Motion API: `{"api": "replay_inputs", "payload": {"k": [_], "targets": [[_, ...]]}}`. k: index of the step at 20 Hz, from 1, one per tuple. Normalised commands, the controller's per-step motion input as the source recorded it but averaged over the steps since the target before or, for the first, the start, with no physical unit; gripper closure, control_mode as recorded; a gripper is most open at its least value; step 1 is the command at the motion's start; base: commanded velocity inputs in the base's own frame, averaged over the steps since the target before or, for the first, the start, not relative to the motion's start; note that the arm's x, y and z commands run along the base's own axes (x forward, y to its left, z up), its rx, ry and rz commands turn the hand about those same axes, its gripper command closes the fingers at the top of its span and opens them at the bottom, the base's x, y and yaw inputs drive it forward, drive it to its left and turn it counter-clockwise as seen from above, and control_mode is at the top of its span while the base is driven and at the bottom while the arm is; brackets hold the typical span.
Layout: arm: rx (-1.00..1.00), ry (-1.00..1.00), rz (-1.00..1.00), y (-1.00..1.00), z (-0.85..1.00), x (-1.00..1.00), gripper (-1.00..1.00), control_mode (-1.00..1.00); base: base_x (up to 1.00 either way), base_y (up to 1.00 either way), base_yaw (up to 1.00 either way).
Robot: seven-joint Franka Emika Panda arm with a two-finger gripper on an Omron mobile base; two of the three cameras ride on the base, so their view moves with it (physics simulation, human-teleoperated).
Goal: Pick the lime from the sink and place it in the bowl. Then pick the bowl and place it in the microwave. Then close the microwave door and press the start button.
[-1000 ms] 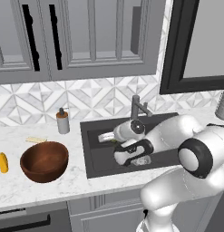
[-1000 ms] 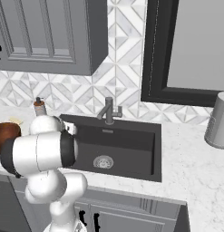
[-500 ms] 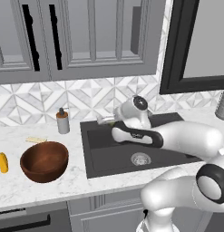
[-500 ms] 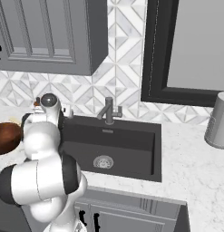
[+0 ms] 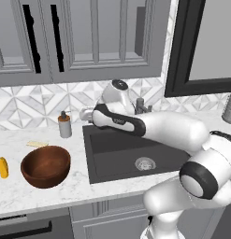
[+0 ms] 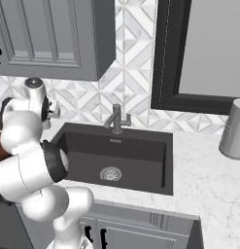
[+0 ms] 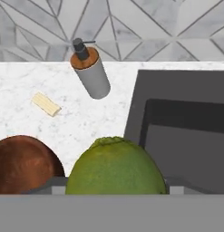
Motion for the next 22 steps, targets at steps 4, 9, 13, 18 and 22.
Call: {"api": "replay_inputs", "payload": {"k": [4,9,13,18,22], "targets": [[0.00,0.00,0.00,1.00,-0.14,-0.15,1.00,-1.00,0.00,0.00,0.00],[0.00,0.05,0.00,1.00,-0.12,-0.05,1.00,-1.00,0.00,0.00,0.00],[0.00,0.18,0.00,0.74,-0.20,-0.05,1.00,-1.00,0.00,0.00,0.00],[0.00,0.19,0.00,0.45,-0.29,-0.24,1.00,-1.00,0.00,0.00,0.00],[-0.03,0.16,0.00,0.49,-0.35,-0.08,1.00,-1.00,0.00,0.00,0.00]]}}
